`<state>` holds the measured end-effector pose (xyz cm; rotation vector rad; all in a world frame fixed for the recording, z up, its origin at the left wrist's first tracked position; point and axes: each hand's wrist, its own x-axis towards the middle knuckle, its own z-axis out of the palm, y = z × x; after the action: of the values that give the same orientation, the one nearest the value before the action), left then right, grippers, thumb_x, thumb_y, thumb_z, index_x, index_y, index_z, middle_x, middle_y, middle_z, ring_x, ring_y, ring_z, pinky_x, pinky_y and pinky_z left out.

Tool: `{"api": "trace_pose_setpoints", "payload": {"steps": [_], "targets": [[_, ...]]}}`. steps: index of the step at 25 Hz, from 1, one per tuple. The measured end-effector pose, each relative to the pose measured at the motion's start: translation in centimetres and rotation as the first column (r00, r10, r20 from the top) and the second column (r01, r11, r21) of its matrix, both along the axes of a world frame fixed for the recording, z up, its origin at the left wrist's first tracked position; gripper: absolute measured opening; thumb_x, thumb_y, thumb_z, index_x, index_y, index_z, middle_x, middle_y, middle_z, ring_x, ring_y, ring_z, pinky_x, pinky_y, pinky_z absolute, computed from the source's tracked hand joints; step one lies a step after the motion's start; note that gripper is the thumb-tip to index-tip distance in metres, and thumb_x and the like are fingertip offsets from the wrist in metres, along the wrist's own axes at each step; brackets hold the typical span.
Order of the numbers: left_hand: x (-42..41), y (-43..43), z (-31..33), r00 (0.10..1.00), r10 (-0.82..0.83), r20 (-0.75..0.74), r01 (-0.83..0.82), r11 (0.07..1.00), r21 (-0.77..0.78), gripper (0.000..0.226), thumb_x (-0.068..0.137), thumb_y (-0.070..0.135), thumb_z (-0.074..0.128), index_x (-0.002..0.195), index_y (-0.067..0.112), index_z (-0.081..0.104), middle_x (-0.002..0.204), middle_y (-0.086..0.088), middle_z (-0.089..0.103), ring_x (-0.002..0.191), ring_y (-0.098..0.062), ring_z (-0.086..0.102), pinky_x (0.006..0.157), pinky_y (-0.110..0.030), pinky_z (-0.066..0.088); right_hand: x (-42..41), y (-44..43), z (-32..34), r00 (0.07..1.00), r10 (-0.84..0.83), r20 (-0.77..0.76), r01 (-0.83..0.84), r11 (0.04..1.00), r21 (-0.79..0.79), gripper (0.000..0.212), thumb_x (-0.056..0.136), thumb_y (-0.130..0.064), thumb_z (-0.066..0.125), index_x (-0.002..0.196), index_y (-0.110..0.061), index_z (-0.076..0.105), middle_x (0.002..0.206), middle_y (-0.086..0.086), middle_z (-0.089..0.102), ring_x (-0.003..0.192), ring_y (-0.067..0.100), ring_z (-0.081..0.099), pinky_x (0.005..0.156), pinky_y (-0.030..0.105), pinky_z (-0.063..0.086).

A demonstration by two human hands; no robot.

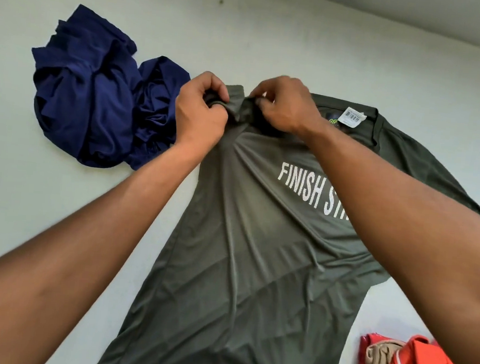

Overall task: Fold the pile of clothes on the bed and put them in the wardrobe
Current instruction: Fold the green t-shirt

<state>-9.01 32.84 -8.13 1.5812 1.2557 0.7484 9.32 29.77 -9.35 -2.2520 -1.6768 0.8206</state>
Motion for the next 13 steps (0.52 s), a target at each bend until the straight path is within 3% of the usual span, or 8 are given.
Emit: {"api": "trace_pose_setpoints", "payload": {"steps": [4,7,9,11,13], "targets": [[-0.9,1.0,-0.8,0.984,0.180,-0.021,-0.180,0.983,-0.025,0.026,0.072,-0.006,0.047,0.076,0.018,0.059,0.074,0.010,0.060,0.066,-0.003,0.053,0.065,-0.023,0.048,-0.9,3.1,-0.4,0.988,-0.150,0.018,0.137,0.936,0.324,0.031,0.091,-0.012,0.049,0.108,-0.018,0.075,0.102,0.004,0.068,0.099,0.022,0.061,0.077,0.016,0.031],[-2.7,1.5,-2.6,0.961,0.264,-0.087,-0.265,0.964,-0.006,0.027,0.072,0.000,0.047,0.079,0.022,0.061,0.091,-0.003,0.065,0.076,-0.008,0.055,0.080,-0.036,0.053,-1.4,4.9,-1.6,0.968,-0.248,-0.039,0.246,0.909,0.337,0.041,0.090,0.001,0.044,0.117,-0.012,0.073,0.110,0.006,0.066,0.103,0.021,0.061,0.075,0.002,0.029],[-3.3,1.3,-3.1,0.949,0.277,-0.151,-0.273,0.961,0.050,0.030,0.071,0.000,0.045,0.085,0.020,0.063,0.099,-0.003,0.060,0.084,-0.013,0.056,0.085,-0.040,0.051,-1.5,5.3,-2.2,0.935,-0.300,-0.189,0.346,0.890,0.297,0.055,0.085,0.010,0.040,0.128,-0.009,0.069,0.128,0.004,0.065,0.118,0.018,0.060,0.087,-0.006,0.027],[-3.4,0.2,-2.9,0.938,0.264,-0.227,-0.219,0.954,0.206,0.035,0.067,0.000,0.044,0.091,0.017,0.063,0.105,-0.001,0.053,0.095,-0.022,0.054,0.085,-0.037,0.047,-1.4,4.2,-2.2,0.916,-0.302,-0.264,0.376,0.876,0.302,0.058,0.081,0.007,0.038,0.124,-0.011,0.071,0.129,0.000,0.068,0.118,0.014,0.060,0.092,-0.002,0.032],[-3.0,-0.9,-2.3,0.920,0.237,-0.313,-0.106,0.918,0.383,0.039,0.062,0.002,0.045,0.094,0.015,0.064,0.110,-0.005,0.054,0.099,-0.025,0.049,0.083,-0.033,0.040,-1.1,2.1,-2.2,0.936,-0.309,-0.170,0.351,0.863,0.362,0.050,0.081,-0.001,0.042,0.114,-0.017,0.076,0.119,-0.002,0.071,0.111,0.019,0.062,0.089,0.010,0.038]]}}
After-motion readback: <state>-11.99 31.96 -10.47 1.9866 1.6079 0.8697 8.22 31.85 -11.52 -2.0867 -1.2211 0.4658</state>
